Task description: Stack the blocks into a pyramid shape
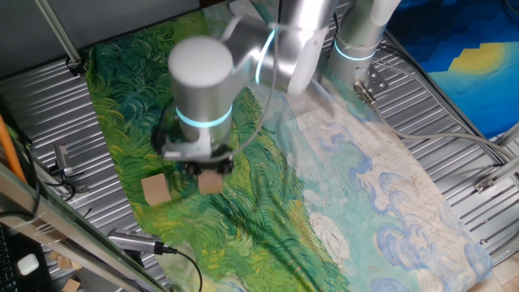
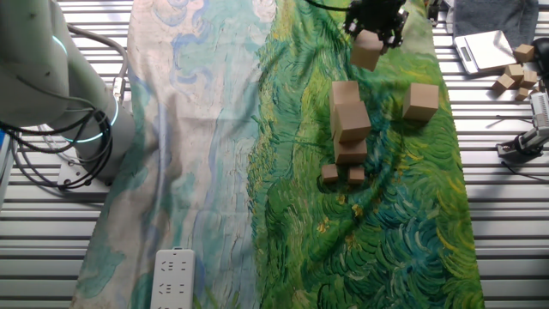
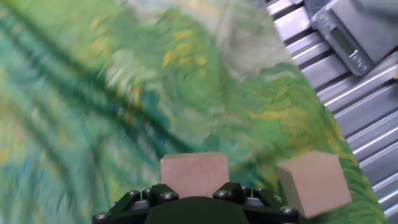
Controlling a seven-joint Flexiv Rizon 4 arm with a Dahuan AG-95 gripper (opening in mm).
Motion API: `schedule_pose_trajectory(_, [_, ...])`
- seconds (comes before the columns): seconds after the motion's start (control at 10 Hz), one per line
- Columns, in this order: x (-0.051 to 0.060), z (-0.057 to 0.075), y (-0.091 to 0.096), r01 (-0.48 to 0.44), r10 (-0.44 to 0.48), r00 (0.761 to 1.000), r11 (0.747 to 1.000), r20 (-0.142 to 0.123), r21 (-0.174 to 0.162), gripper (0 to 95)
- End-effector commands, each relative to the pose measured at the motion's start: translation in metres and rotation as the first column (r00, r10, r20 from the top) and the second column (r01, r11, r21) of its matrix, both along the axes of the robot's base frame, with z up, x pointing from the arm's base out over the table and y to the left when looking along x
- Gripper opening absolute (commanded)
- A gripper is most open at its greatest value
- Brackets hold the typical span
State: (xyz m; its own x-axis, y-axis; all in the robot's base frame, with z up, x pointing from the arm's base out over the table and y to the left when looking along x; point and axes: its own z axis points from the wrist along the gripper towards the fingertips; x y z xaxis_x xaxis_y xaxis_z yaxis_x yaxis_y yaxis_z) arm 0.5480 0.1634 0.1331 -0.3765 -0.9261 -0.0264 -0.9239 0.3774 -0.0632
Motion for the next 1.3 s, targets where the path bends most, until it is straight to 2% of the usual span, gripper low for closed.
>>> schedule_pose_trajectory(0.1, [-0.021, 0.010, -0.021, -0.088, 0.088, 0.996, 0.996, 0.001, -0.008, 0.0])
schedule_pose_trajectory(0.3, [-0.027, 0.011, -0.030, -0.192, 0.192, 0.981, 0.981, 0.001, -0.016, 0.0])
schedule_pose_trajectory(0.5, [-0.024, 0.006, -0.036, -0.284, 0.285, 0.959, 0.959, 0.004, -0.017, 0.0])
schedule_pose_trajectory(0.6, [-0.022, 0.000, -0.042, -0.323, 0.323, 0.946, 0.946, 0.008, -0.007, 0.0])
schedule_pose_trajectory(0.9, [-0.018, -0.010, -0.053, -0.373, 0.373, 0.928, 0.927, 0.013, 0.033, 0.0])
schedule_pose_trajectory(1.1, [-0.019, -0.013, -0.062, -0.409, 0.409, 0.913, 0.911, 0.017, 0.057, 0.0])
schedule_pose_trajectory(1.3, [-0.021, -0.014, -0.067, -0.431, 0.431, 0.902, 0.900, 0.009, 0.062, 0.0])
